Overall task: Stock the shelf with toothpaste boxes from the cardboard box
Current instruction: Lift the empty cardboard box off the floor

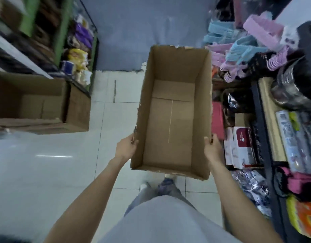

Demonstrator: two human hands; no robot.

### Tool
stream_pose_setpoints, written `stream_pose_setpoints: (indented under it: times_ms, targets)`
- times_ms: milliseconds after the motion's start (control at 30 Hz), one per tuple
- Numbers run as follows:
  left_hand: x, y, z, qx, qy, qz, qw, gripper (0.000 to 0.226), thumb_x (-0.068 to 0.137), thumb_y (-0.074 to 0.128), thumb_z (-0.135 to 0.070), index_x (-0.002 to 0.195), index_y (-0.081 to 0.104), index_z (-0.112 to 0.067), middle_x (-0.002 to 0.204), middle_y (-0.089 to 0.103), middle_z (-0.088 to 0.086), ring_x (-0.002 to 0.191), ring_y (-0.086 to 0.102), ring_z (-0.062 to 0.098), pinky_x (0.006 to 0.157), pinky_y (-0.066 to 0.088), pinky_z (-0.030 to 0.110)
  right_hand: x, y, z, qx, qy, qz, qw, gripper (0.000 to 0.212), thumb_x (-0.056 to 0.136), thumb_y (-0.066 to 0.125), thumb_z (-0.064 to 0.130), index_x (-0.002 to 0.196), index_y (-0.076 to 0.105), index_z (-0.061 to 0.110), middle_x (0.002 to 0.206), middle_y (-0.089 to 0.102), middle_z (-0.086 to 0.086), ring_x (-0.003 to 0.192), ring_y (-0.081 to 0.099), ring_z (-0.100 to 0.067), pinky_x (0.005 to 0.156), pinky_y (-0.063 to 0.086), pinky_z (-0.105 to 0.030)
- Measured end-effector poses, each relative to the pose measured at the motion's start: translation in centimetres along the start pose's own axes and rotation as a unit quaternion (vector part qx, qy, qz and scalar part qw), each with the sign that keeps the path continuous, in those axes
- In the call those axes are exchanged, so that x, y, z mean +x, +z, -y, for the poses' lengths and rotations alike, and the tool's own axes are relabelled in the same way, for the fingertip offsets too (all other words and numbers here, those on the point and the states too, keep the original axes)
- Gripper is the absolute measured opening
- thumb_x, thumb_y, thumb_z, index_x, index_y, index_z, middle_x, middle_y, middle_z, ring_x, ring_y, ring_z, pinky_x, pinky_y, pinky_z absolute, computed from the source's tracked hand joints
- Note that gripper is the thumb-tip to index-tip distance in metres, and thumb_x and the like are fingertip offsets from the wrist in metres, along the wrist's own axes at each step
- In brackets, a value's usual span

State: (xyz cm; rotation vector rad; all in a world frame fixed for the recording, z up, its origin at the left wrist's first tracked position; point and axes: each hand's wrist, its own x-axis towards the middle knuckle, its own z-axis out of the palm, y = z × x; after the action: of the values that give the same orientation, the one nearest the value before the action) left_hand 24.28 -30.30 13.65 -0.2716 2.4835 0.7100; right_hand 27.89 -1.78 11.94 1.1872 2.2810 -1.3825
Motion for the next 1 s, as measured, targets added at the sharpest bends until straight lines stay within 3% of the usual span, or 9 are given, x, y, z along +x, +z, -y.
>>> stream_pose_setpoints:
  times_ms: [233, 333, 467, 600, 700, 767, 833, 933, 1000]
  targets:
    - [-8.0, -3.5, 13.8, -0.078, -0.120, -0.100, 0.985, 0.023, 0.095, 0.044, -0.017, 0.107, 0.060, -0.006, 0.101, 0.068, 0.016, 0.095, 0.061, 0.035, 0.075, 0.043, 0.033, -6.4, 8.3, 5.1, -0.133, -0.093, 0.239, 0.957, 0.058, 0.089, 0.054, 0.004, 0.142, 0.038, 0.021, 0.122, 0.053, 0.003, 0.112, 0.053, -0.018, 0.084, 0.041, -0.025]
    - [-12.8, -4.6, 19.4, -0.110, -0.173, -0.137, 0.969, 0.021, 0.092, 0.046, -0.017, 0.101, 0.063, -0.007, 0.095, 0.068, 0.015, 0.091, 0.061, 0.034, 0.072, 0.042, 0.033, -10.2, 12.7, 6.1, -0.153, -0.102, 0.308, 0.934, 0.060, 0.084, 0.053, 0.004, 0.138, 0.044, 0.029, 0.120, 0.060, 0.007, 0.103, 0.060, -0.015, 0.071, 0.047, -0.024]
    - [-19.0, -5.8, 25.1, -0.138, -0.234, -0.192, 0.943, 0.018, 0.090, 0.046, -0.015, 0.092, 0.062, -0.006, 0.086, 0.067, 0.012, 0.088, 0.060, 0.034, 0.068, 0.038, 0.033, -15.7, 17.9, 7.8, -0.204, -0.142, 0.382, 0.890, 0.049, 0.089, 0.053, 0.010, 0.136, 0.047, 0.024, 0.121, 0.061, 0.002, 0.096, 0.060, -0.011, 0.070, 0.046, -0.022]
    - [-21.9, -6.8, 28.8, -0.164, -0.288, -0.262, 0.906, 0.020, 0.092, 0.044, -0.014, 0.097, 0.062, -0.006, 0.086, 0.067, 0.013, 0.087, 0.059, 0.036, 0.069, 0.037, 0.035, -19.7, 22.1, 9.7, -0.256, -0.167, 0.413, 0.858, 0.054, 0.089, 0.060, 0.032, 0.139, 0.041, 0.023, 0.127, 0.055, -0.001, 0.110, 0.055, -0.018, 0.083, 0.044, -0.027]
    - [-20.6, -7.9, 30.0, -0.176, -0.313, -0.321, 0.876, 0.020, 0.092, 0.041, -0.012, 0.092, 0.059, -0.004, 0.079, 0.065, 0.014, 0.077, 0.057, 0.036, 0.065, 0.034, 0.035, -21.5, 24.3, 10.6, -0.221, -0.197, 0.351, 0.888, 0.061, 0.084, 0.066, 0.040, 0.136, 0.041, 0.019, 0.124, 0.054, -0.006, 0.102, 0.054, -0.017, 0.083, 0.041, -0.029]
    - [-18.6, -9.3, 30.1, -0.192, -0.327, -0.359, 0.853, 0.019, 0.093, 0.040, -0.011, 0.091, 0.058, -0.005, 0.080, 0.064, 0.014, 0.077, 0.055, 0.037, 0.066, 0.034, 0.035, -22.3, 26.0, 11.0, -0.168, -0.161, 0.312, 0.921, 0.067, 0.081, 0.070, 0.039, 0.134, 0.038, 0.014, 0.123, 0.053, -0.008, 0.091, 0.054, -0.016, 0.080, 0.048, -0.035]
    - [-16.0, -11.1, 30.3, -0.214, -0.332, -0.388, 0.833, 0.016, 0.092, 0.040, -0.010, 0.080, 0.050, -0.008, 0.072, 0.058, 0.010, 0.077, 0.055, 0.037, 0.065, 0.033, 0.035, -22.8, 28.4, 11.9, -0.111, -0.056, 0.329, 0.936, 0.078, 0.078, 0.073, 0.043, 0.137, 0.032, 0.013, 0.129, 0.047, -0.009, 0.100, 0.054, -0.022, 0.081, 0.055, -0.040]
    - [-11.5, -14.4, 30.8, -0.242, -0.331, -0.429, 0.805, 0.018, 0.093, 0.041, -0.010, 0.075, 0.046, -0.008, 0.068, 0.056, 0.010, 0.073, 0.055, 0.036, 0.063, 0.033, 0.035, -23.4, 33.6, 15.6, -0.035, 0.070, 0.430, 0.899, 0.067, 0.077, 0.073, 0.044, 0.128, 0.041, 0.014, 0.124, 0.045, -0.012, 0.107, 0.055, -0.034, 0.080, 0.057, -0.046]
    - [-8.0, -16.9, 30.9, -0.260, -0.322, -0.445, 0.794, 0.018, 0.093, 0.041, -0.012, 0.077, 0.047, -0.006, 0.068, 0.056, 0.011, 0.070, 0.052, 0.035, 0.064, 0.035, 0.036, -23.4, 38.1, 19.2, 0.003, 0.058, 0.475, 0.878, 0.046, 0.083, 0.070, 0.028, 0.119, 0.046, 0.011, 0.113, 0.056, -0.014, 0.097, 0.061, -0.034, 0.078, 0.057, -0.047]
